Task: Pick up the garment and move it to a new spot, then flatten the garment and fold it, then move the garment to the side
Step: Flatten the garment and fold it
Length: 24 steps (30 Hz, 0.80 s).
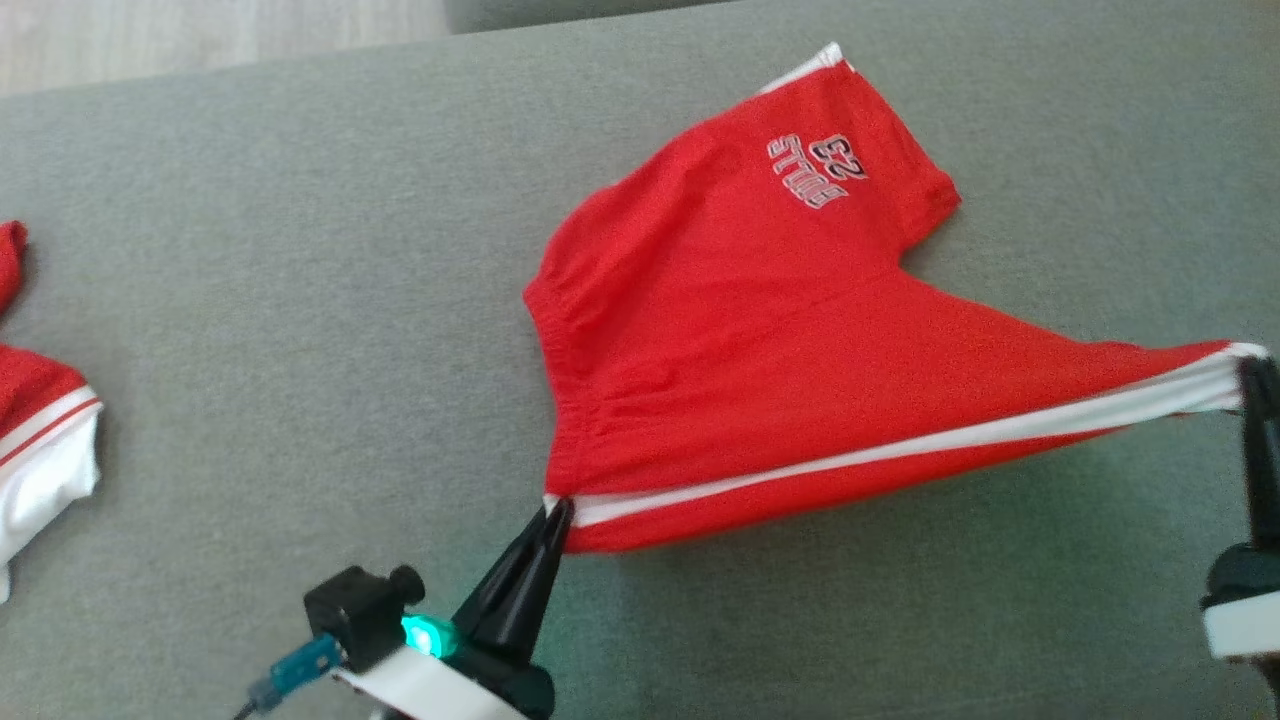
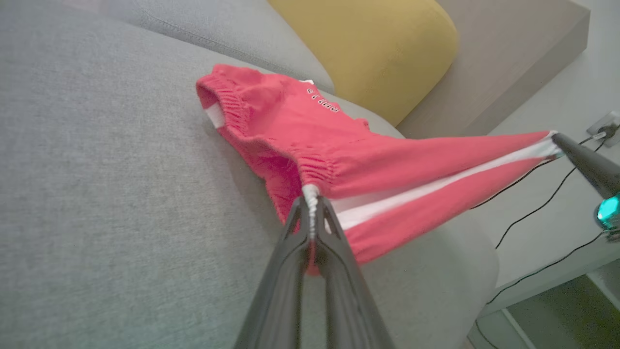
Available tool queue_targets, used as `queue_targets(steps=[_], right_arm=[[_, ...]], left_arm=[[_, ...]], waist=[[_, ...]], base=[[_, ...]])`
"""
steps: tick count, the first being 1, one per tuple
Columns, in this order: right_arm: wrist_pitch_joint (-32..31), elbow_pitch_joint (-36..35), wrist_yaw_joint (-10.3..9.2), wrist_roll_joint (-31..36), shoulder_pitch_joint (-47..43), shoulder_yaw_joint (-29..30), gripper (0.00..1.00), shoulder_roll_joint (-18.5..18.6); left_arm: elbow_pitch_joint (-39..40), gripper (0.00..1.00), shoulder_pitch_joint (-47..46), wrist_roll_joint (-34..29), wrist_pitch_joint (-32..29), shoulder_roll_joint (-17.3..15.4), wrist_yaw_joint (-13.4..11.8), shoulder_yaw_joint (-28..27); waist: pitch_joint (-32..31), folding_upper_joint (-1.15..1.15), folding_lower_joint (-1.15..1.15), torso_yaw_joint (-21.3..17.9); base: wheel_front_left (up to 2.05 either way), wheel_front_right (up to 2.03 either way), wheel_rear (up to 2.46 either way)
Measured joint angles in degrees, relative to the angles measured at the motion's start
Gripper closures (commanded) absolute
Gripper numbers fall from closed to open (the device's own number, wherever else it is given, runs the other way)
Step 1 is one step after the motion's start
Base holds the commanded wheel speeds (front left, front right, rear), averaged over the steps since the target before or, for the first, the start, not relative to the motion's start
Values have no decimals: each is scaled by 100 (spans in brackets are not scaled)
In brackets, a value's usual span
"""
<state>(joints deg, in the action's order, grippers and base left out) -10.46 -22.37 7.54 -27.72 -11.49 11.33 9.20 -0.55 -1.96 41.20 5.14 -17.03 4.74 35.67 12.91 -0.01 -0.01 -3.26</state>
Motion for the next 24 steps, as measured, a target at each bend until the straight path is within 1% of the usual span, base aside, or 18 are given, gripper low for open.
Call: queue_targets(steps=[2, 5, 7, 9, 12, 15, 16, 20, 24], right_arm=[[-24, 0, 0, 26, 9, 162, 100, -111], [-24, 121, 0, 21, 65, 237, 100, -215], [-23, 343, 0, 81, 239, 276, 100, -292], [-21, 611, 0, 127, 567, 287, 100, -308], [-12, 1044, 0, 236, 1251, 341, 100, -274], [-4, 1436, 0, 435, 1919, 321, 100, -136], [0, 1751, 0, 497, 2346, 236, 100, -54], [77, 2429, 0, 637, 3205, -13, 100, 67], [191, 3239, 0, 838, 4056, -231, 100, 170]], left_arm=[[277, 100, 20, 196, -90, 36, -23, -18], [370, 100, -58, 300, -137, 119, -54, -44], [341, 100, -214, 394, -155, 236, -70, -73], [241, 100, -490, 532, -181, 431, -68, -97], [-76, 100, -1093, 756, -252, 793, -68, -229], [-510, 100, -1681, 891, -320, 1038, -68, -290], [-808, 100, -1975, 1029, -377, 1151, -68, -372], [-1312, 100, -2418, 1294, -457, 1257, -60, -459], [-1683, 100, -2800, 1447, -504, 1333, 15, -526]], waist=[[-28, 0, 0, 55], [-27, 0, 1, 124], [16, 0, 0, 183], [110, 0, 1, 226], [280, 0, 2, 329], [461, 0, 3, 444], [567, 0, 3, 531], [807, 0, 3, 665], [1067, 1, 3, 751]], base=[[0, 0, 0], [0, 0, 0], [0, 0, 0], [0, 0, 0], [0, 0, 0], [0, 0, 0], [0, 0, 0], [0, 0, 0], [0, 0, 0]])
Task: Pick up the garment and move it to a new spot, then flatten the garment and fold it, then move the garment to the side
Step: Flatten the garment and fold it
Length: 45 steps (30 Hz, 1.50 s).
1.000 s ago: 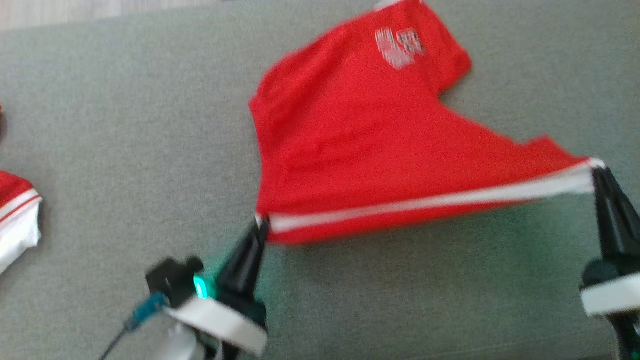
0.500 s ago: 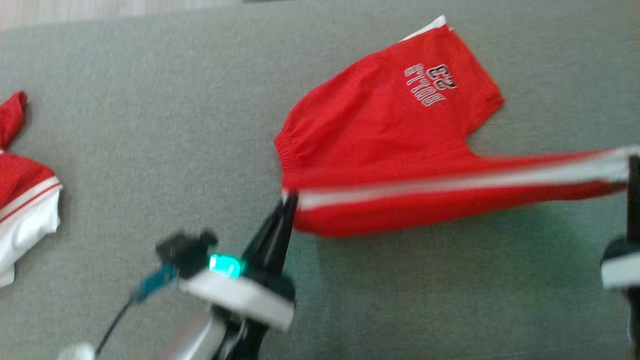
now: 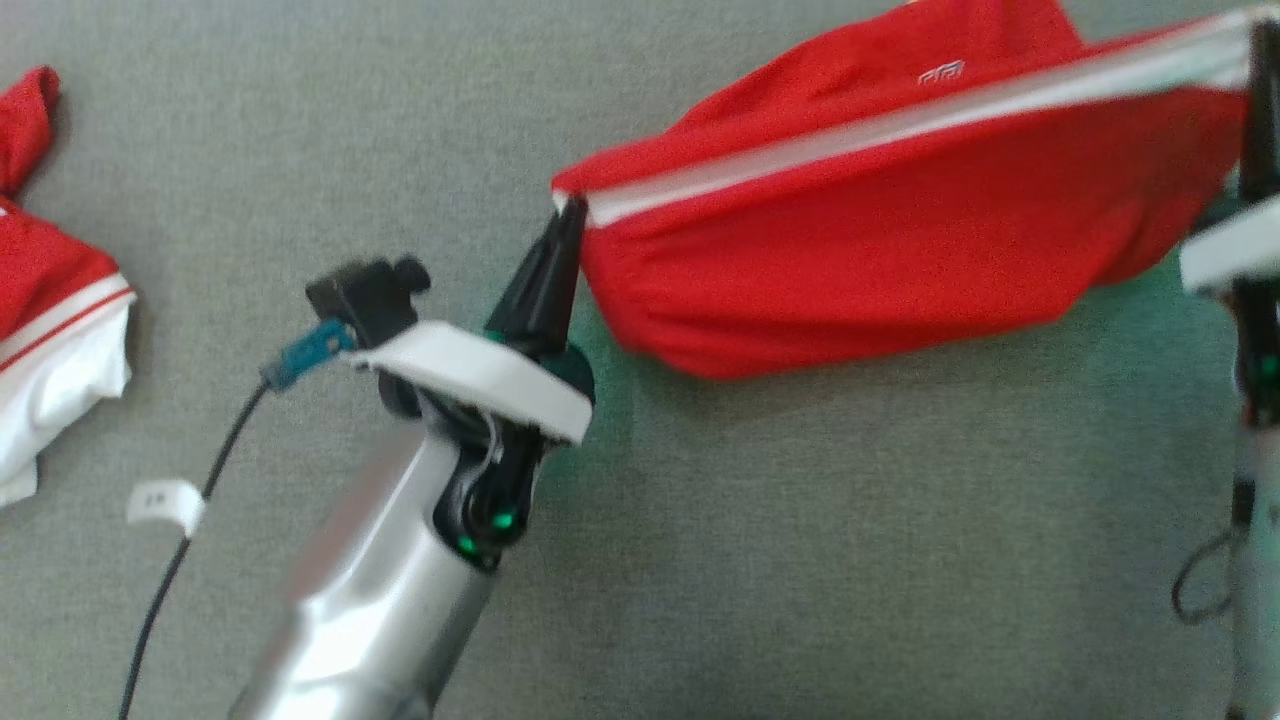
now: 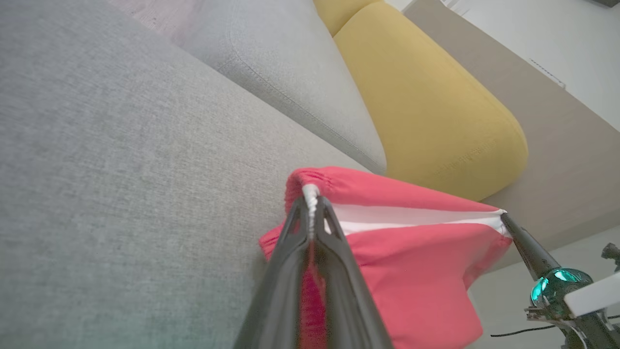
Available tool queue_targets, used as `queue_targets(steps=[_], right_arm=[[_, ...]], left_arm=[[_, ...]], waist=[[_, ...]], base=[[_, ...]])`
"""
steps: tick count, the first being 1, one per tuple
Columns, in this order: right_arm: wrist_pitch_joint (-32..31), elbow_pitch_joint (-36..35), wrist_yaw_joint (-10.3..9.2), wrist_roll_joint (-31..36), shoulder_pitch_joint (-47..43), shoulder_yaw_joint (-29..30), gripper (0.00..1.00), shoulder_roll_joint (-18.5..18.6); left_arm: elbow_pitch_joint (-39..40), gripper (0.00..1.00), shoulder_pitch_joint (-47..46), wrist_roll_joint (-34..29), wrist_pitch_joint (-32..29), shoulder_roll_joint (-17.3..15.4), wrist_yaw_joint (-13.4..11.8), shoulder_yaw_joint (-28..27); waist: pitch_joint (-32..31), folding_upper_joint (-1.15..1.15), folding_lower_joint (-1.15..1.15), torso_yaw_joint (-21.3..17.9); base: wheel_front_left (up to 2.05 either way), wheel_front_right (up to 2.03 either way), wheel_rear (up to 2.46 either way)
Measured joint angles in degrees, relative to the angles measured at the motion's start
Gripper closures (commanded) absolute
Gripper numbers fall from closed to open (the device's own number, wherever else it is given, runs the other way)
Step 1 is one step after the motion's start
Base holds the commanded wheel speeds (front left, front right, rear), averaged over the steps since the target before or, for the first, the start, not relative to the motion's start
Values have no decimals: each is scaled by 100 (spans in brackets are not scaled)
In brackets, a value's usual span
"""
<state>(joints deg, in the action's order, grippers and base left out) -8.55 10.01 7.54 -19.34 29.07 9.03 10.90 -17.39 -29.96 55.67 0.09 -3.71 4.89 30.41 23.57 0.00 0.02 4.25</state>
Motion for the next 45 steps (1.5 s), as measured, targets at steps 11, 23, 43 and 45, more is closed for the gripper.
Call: queue_targets(steps=[11, 23, 43, 45], right_arm=[[298, 1987, 0, 229, 1674, -873, 100, 312], [1103, 2971, -1, 42, 2071, -1339, 0, 464], [569, 3430, -1, -1085, 1381, -1210, 100, 951], [613, 3531, -1, -1092, 1381, -1189, 100, 950]], left_arm=[[-988, 100, -1211, -8, 539, 154, 160, 56], [-1579, 0, -1636, -178, 1177, 172, 222, 432], [1336, 0, 1204, -3655, 1462, 98, -1150, -727], [1445, 0, 1335, -3717, 1461, 97, -1203, -750]], waist=[[661, 0, -1, 238], [682, 0, -2, 234], [310, 0, -2, 892], [243, 0, -2, 933]], base=[[0, 0, 0], [0, 0, 0], [0, 0, 0], [0, 0, 0]])
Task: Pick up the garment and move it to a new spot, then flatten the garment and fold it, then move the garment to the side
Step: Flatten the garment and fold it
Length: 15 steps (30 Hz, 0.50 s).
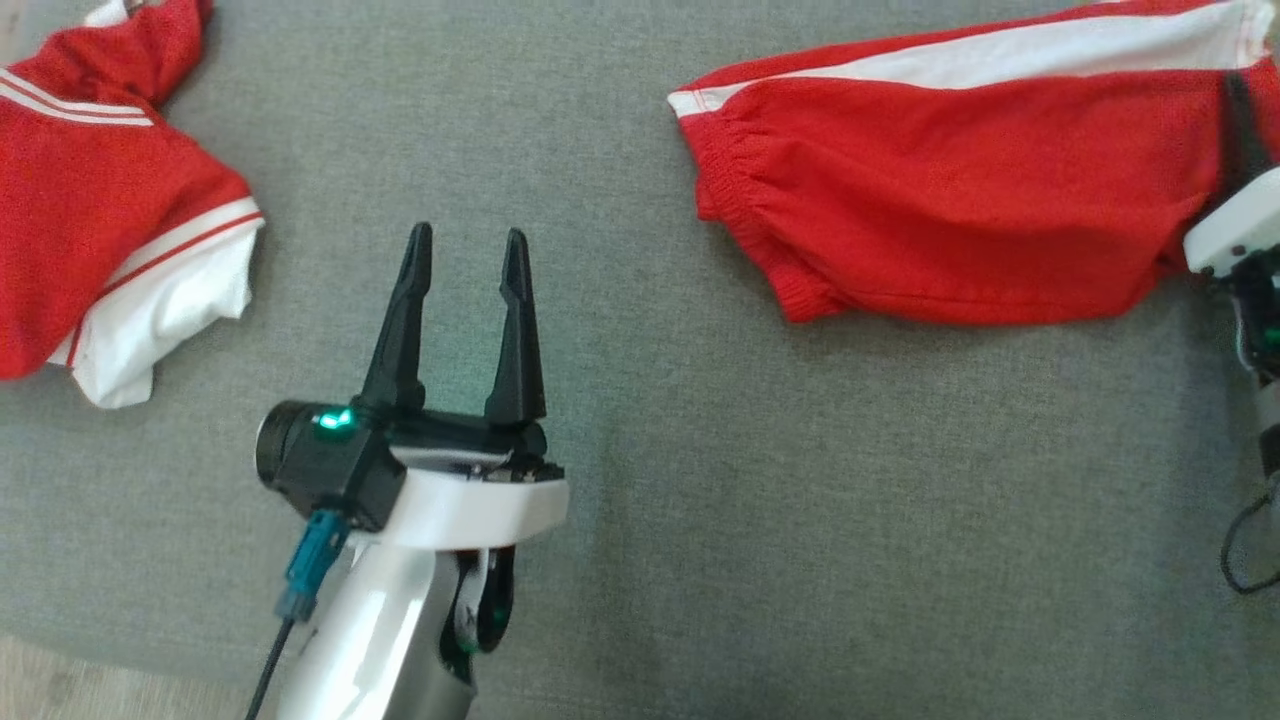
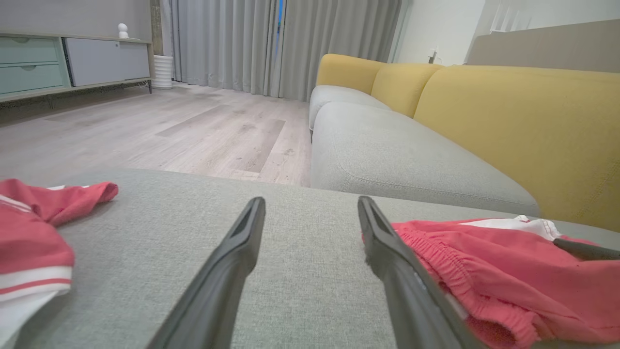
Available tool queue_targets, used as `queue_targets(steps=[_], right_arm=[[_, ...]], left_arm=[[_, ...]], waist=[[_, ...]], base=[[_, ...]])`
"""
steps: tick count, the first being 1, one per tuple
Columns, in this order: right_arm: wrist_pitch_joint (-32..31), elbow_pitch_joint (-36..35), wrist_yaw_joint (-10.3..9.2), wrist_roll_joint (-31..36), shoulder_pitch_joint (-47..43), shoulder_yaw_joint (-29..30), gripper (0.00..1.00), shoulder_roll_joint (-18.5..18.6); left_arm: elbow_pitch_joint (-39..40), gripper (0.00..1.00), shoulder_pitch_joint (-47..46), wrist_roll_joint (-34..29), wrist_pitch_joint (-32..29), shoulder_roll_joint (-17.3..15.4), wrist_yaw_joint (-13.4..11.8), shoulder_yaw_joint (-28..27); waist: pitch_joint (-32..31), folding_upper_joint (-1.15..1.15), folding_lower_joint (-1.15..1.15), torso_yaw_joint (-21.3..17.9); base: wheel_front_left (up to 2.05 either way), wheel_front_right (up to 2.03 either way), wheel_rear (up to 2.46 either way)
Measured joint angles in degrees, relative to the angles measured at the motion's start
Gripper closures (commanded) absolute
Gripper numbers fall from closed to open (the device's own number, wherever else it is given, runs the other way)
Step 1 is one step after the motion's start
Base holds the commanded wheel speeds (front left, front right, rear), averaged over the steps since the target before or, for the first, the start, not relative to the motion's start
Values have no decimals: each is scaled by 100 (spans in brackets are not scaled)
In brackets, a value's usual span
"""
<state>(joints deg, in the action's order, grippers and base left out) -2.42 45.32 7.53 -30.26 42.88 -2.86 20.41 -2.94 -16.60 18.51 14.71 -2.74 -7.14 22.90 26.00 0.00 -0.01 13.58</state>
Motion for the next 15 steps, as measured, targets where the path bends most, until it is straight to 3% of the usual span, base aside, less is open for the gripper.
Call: queue_targets(steps=[7, 12, 15], right_arm=[[202, 381, 0, 13, -23, 196, 100, -20], [219, 491, 0, 202, -35, 233, 100, 198], [227, 549, 0, 319, -31, 324, 100, 455]], left_arm=[[3, 0, 229, -171, 0, 5, -52, -145], [-79, 0, 332, -279, 1, 5, -33, -328], [-188, 0, 382, -399, 1, 7, 104, -383]], waist=[[-224, 0, 0, -222], [-362, 0, 0, -523], [-459, 0, 0, -748]], base=[[0, 0, 0], [0, 0, 0], [0, 0, 0]])
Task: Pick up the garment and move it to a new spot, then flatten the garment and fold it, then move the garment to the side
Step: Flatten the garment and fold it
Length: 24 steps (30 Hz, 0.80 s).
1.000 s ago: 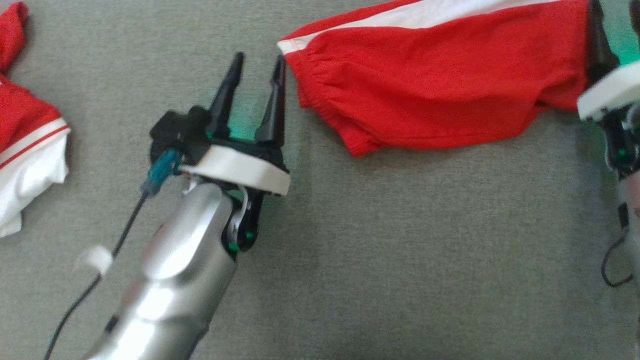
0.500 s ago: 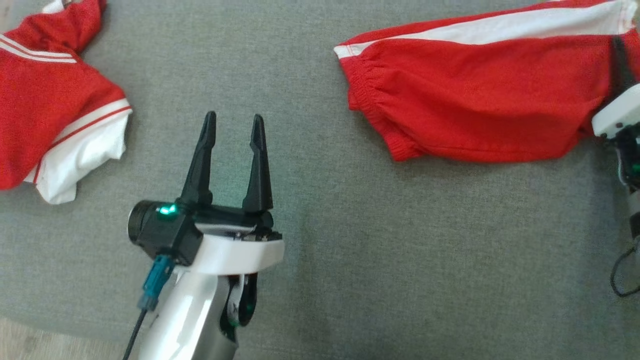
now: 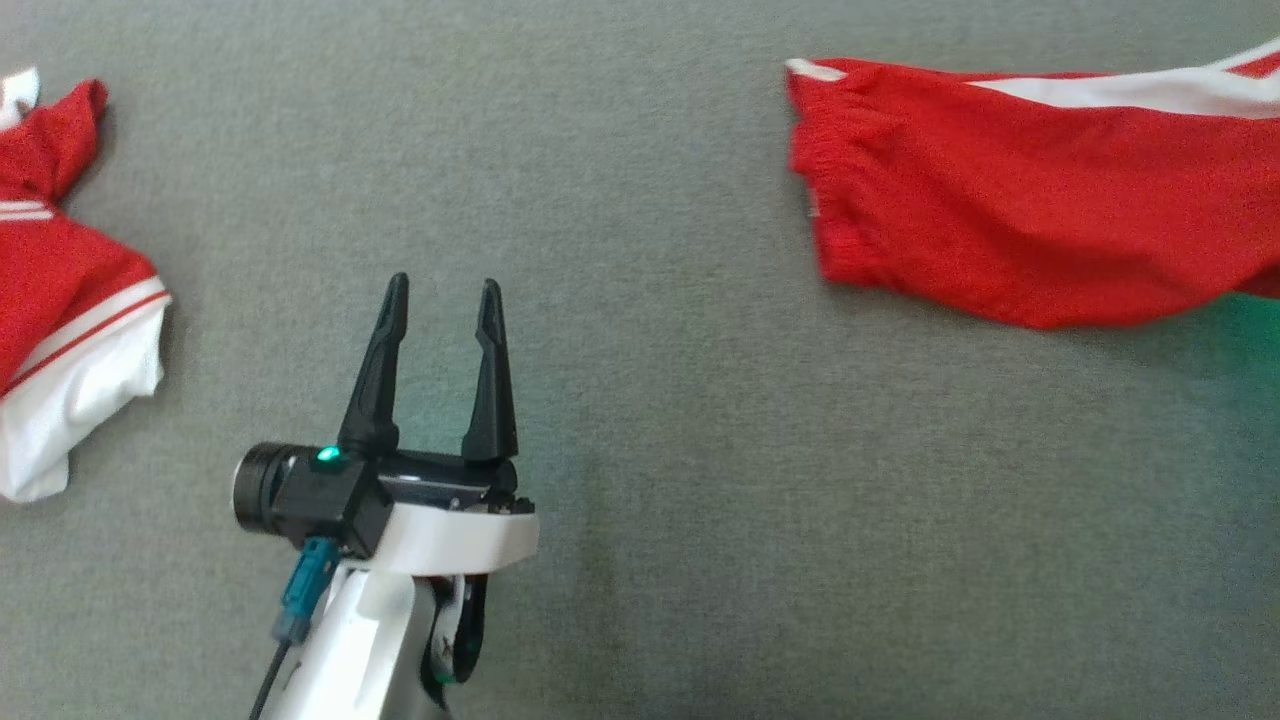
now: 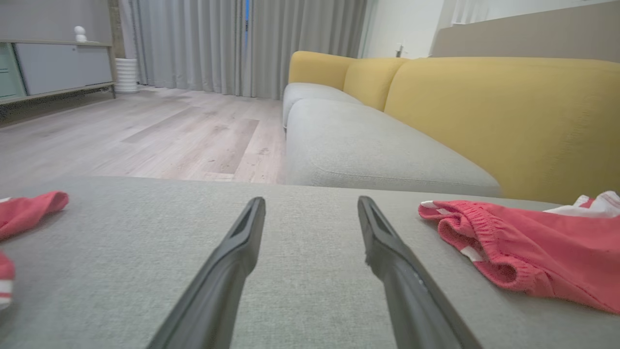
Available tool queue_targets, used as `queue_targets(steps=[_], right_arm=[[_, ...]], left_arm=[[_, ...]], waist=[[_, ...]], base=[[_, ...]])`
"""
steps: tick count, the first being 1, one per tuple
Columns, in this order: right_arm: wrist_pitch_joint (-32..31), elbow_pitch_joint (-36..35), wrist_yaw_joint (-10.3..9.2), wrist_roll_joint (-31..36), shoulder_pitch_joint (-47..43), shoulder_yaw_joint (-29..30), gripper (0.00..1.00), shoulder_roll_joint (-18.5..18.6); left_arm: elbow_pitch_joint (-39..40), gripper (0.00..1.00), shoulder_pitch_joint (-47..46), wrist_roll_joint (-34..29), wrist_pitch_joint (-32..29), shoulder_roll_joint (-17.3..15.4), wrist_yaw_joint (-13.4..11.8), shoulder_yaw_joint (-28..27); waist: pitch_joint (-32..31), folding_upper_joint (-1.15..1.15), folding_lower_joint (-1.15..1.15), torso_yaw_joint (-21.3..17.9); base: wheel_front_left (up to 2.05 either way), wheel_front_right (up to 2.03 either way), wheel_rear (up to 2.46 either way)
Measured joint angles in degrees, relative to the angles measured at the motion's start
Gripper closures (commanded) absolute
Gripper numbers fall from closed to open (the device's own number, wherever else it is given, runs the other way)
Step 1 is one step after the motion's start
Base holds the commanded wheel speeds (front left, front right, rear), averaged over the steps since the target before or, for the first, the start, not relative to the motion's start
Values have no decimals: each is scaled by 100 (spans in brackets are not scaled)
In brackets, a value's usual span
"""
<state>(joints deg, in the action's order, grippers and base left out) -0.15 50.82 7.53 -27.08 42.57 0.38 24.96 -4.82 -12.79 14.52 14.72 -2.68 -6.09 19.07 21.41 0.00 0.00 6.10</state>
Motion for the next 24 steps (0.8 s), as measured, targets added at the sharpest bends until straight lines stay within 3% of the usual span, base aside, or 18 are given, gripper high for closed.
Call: queue_targets(steps=[3, 7, 12, 18, 24], right_arm=[[19, -8, 1, 115, 18, 44, 100, 196], [23, -256, 1, 141, 50, 36, 100, 75], [-101, -864, 1, -94, 62, -93, 97, -621], [-341, -1582, 0, -255, -7, -400, 100, -1373], [-500, -1750, 0, -207, -404, -733, 100, -1933]], left_arm=[[-107, 0, 4, -47, -1, 0, 63, 5], [-190, 0, 24, -45, 0, 0, 105, -1], [-292, 0, 120, -30, -1, 0, 125, 63], [-500, 0, 272, 75, -1, -1, 148, 146], [-556, 0, 270, 113, -1, -1, 147, 210]], waist=[[-133, 0, 0, -123], [-285, 0, 0, -194], [-466, 0, 0, -185], [-640, 0, 0, -41], [-672, 0, 0, 127]], base=[[0, 0, 0], [0, 0, 0], [0, 0, 0], [0, 0, 0], [0, 0, 0]])
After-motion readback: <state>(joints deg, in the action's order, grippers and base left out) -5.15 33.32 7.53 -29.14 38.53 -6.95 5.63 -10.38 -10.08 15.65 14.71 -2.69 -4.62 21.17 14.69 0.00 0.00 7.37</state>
